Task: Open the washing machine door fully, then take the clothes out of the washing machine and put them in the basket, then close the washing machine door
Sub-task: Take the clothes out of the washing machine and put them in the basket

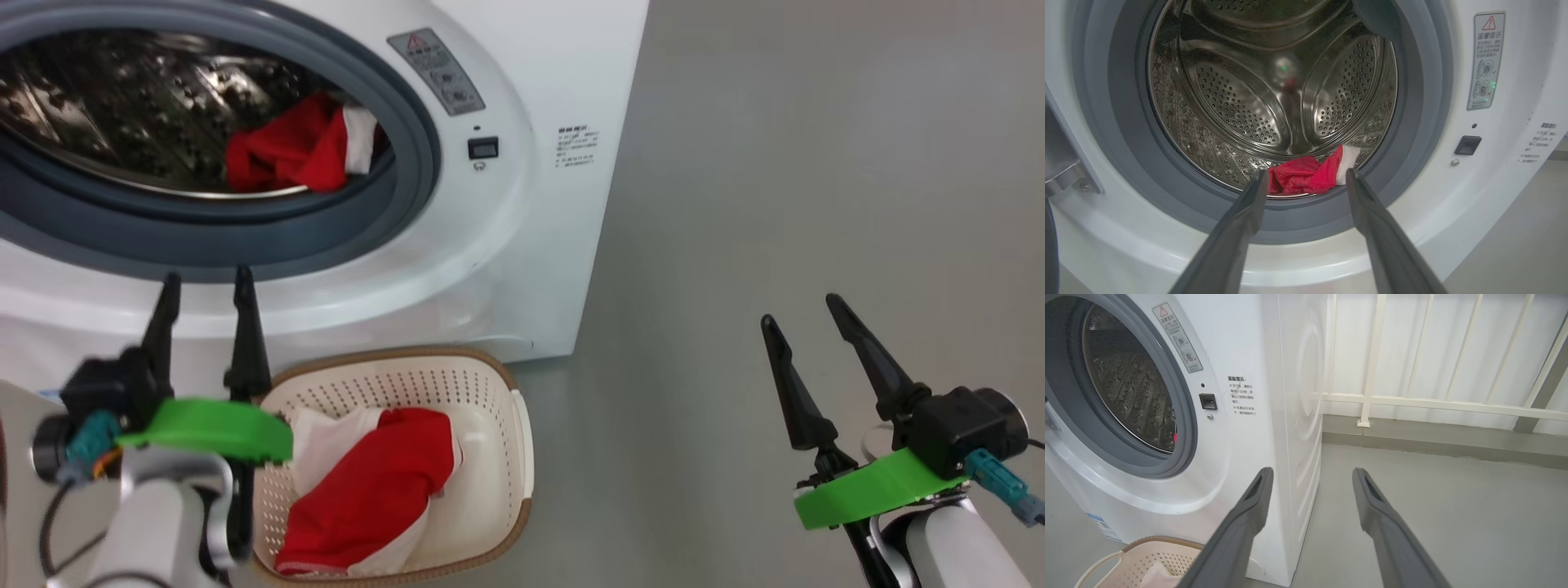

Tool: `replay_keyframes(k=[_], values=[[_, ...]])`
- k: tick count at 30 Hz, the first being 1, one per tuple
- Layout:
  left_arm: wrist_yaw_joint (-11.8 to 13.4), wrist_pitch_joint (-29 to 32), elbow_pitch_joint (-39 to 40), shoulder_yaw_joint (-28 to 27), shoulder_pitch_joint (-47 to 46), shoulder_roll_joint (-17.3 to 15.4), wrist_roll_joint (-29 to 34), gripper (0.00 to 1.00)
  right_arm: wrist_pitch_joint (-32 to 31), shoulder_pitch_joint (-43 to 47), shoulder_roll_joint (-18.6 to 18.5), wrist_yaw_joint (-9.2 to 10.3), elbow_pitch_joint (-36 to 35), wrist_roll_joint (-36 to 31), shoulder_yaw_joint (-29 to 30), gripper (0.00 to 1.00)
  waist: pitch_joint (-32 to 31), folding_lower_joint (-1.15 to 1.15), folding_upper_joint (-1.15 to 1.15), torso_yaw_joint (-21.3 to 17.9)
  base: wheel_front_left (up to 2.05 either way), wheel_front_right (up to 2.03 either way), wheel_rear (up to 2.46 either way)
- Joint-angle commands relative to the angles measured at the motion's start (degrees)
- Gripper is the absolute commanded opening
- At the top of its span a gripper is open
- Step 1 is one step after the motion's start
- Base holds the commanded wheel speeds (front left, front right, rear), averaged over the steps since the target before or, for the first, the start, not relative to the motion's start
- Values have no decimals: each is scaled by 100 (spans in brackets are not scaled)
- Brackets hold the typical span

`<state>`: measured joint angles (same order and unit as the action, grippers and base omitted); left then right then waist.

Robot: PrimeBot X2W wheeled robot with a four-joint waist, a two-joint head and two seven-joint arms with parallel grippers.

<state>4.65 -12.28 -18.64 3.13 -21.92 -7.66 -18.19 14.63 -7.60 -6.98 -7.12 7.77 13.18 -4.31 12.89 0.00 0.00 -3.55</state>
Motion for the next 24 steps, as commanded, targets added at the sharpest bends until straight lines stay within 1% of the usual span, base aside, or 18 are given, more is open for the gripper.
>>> replay_keyframes(k=[1,8,14,20,24], values=[[-19,-58,43,-186,-317,-160,-9,100,37,-169,-83,-36,-174,71,-113,100,400,0,0,28,0,0,0],[-139,-97,-753,-180,-1539,-207,-86,100,37,-474,-155,-36,-227,88,-115,100,942,0,0,19,0,0,0],[-232,-141,-1491,-222,-2471,-315,-148,100,37,-705,-156,-36,-239,96,-147,100,1297,0,0,-49,0,0,0],[-271,-214,-2141,-197,-3193,-366,-101,100,37,-859,-130,-36,-202,124,-237,100,1561,0,0,-105,0,0,0],[-380,-239,-2644,-306,-3622,-334,-266,100,37,-911,-131,-36,-154,144,-341,100,1651,0,0,-126,0,0,0]])
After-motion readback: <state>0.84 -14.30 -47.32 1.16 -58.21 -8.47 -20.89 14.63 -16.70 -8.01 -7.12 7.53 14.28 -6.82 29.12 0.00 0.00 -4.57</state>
